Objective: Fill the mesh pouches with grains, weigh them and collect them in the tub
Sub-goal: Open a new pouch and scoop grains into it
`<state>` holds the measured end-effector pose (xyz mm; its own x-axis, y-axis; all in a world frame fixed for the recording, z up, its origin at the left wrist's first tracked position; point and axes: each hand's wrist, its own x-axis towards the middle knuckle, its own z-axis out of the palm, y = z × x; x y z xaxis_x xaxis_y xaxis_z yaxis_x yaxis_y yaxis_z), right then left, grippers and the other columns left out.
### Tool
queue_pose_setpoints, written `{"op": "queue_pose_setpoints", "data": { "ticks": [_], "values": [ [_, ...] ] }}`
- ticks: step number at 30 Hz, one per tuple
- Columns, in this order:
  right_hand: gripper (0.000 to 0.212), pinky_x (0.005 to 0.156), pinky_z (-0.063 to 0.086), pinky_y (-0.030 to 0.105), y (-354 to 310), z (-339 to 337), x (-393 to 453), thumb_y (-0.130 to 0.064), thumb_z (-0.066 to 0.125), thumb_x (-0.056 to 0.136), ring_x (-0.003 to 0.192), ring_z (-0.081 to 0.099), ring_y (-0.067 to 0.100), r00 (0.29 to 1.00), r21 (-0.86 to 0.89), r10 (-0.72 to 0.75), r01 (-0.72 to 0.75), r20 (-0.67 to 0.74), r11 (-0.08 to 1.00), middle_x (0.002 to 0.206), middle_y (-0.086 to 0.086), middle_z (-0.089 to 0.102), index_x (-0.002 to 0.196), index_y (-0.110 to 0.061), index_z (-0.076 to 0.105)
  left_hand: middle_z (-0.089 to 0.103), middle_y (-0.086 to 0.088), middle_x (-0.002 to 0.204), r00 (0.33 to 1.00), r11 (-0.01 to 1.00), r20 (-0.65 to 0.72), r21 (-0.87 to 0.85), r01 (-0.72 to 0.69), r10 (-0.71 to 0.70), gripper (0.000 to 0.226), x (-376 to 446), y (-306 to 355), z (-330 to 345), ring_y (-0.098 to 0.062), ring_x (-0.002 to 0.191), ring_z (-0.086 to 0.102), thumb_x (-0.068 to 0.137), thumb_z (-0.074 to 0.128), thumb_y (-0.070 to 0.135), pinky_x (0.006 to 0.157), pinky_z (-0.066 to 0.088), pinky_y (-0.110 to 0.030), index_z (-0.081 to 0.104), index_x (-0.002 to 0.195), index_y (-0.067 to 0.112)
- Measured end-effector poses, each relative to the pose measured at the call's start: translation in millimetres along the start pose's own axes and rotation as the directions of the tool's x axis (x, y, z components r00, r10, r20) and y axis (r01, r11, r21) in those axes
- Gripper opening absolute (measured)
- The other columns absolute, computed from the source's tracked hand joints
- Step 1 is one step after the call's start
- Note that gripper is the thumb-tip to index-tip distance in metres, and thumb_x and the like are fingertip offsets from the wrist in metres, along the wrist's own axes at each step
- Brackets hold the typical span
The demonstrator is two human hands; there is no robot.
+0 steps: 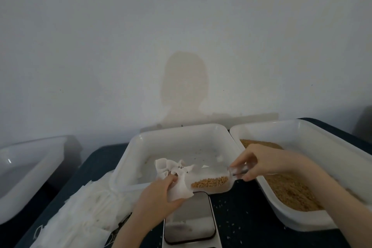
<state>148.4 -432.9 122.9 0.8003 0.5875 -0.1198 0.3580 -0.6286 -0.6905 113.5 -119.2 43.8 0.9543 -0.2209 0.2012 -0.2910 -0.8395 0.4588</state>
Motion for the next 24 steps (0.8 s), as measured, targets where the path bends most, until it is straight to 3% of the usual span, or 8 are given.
{"op": "queue_pose_setpoints", "data": {
  "ticks": [3,6,10,12,16,19,21,24],
  "values": [
    [0.036,0.093,0.049,0.053,-5.5,2.0,2.2,-0.023,0.072,0.076,0.1,0.065,0.035,1.0,-0.03,-0.007,0.008,0.028,1.0,0.105,-0.003,0.073,0.111,-0.031,0.072,0.059,0.025,0.102,1.0,0.999,0.002,0.036,-0.015,0.015,0.056,-0.2,7.3,0.9,0.006,0.09,0.055,0.07,0.06,0.066,0.079,0.049,-0.018,0.049,0.119,0.041],
    [0.035,0.08,0.052,0.037,-8.4,4.9,3.3,-0.022,0.071,0.076,0.081,0.065,0.022,0.999,-0.075,-0.014,0.018,0.047,0.997,0.098,-0.006,0.074,0.106,-0.039,0.072,0.051,0.025,0.104,1.0,0.997,0.008,0.077,-0.026,0.025,0.068,-1.2,13.9,0.2,0.005,0.089,0.049,0.071,0.06,0.067,0.073,0.038,-0.01,0.044,0.13,0.038],
    [0.035,0.084,0.052,0.042,-9.0,6.4,2.3,-0.021,0.071,0.077,0.091,0.065,0.031,0.999,-0.094,-0.021,0.023,0.027,0.995,0.097,-0.005,0.074,0.108,-0.035,0.072,0.047,0.017,0.128,0.994,0.999,0.109,0.054,-0.004,-0.002,0.087,-1.9,13.4,1.9,-0.001,0.106,0.045,0.07,0.066,0.065,0.092,0.04,-0.02,0.029,0.144,0.035],
    [0.035,0.078,0.05,0.039,-9.9,6.0,2.1,-0.022,0.071,0.076,0.085,0.062,0.035,1.0,-0.099,-0.023,0.024,0.018,0.995,0.096,-0.001,0.074,0.106,-0.039,0.072,0.043,0.016,0.134,0.988,1.0,0.152,0.013,0.004,-0.006,0.093,-1.6,13.3,2.6,-0.002,0.111,0.043,0.068,0.068,0.065,0.097,0.039,-0.022,0.027,0.146,0.034],
    [0.036,0.065,0.038,0.027,-13.9,5.4,-0.6,-0.033,0.069,0.073,0.063,0.048,0.009,1.0,-0.189,0.021,-0.022,-0.004,0.982,0.091,-0.002,0.073,0.105,-0.049,0.069,0.049,0.019,0.126,0.984,0.998,0.177,-0.06,0.008,0.003,0.089,-1.7,13.3,4.2,-0.001,0.11,0.047,0.061,0.067,0.069,0.097,0.042,-0.026,0.038,0.138,0.035],
    [0.037,0.053,0.033,0.015,-23.9,3.3,-3.6,-0.036,0.068,0.073,0.054,0.047,-0.001,0.998,-0.366,0.042,-0.056,-0.047,0.929,0.077,-0.023,0.068,0.106,-0.052,0.066,0.054,0.022,0.112,0.986,0.994,0.164,-0.107,0.002,0.015,0.077,-1.3,14.8,10.0,0.002,0.1,0.051,0.061,0.058,0.076,0.091,0.047,-0.027,0.049,0.126,0.036],
    [0.04,0.051,0.035,0.01,-33.7,3.7,-3.2,-0.037,0.066,0.077,0.064,0.055,-0.007,0.995,-0.532,0.034,-0.078,-0.092,0.843,0.074,-0.033,0.063,0.113,-0.053,0.062,0.055,0.022,0.1,0.992,0.997,0.129,-0.077,0.0,0.01,0.062,0.6,18.4,16.4,0.003,0.091,0.051,0.064,0.058,0.075,0.084,0.048,-0.023,0.054,0.111,0.036],
    [0.041,0.083,0.048,0.023,-45.8,3.6,0.3,-0.034,0.062,0.084,0.099,0.061,0.007,0.984,-0.704,-0.038,-0.096,-0.172,0.704,0.109,-0.019,0.067,0.124,-0.044,0.059,0.053,0.023,0.094,0.998,1.0,0.062,0.012,0.01,-0.011,0.049,2.9,23.6,28.2,0.005,0.086,0.048,0.066,0.057,0.075,0.075,0.043,-0.014,0.049,0.098,0.039]
  ]
}}
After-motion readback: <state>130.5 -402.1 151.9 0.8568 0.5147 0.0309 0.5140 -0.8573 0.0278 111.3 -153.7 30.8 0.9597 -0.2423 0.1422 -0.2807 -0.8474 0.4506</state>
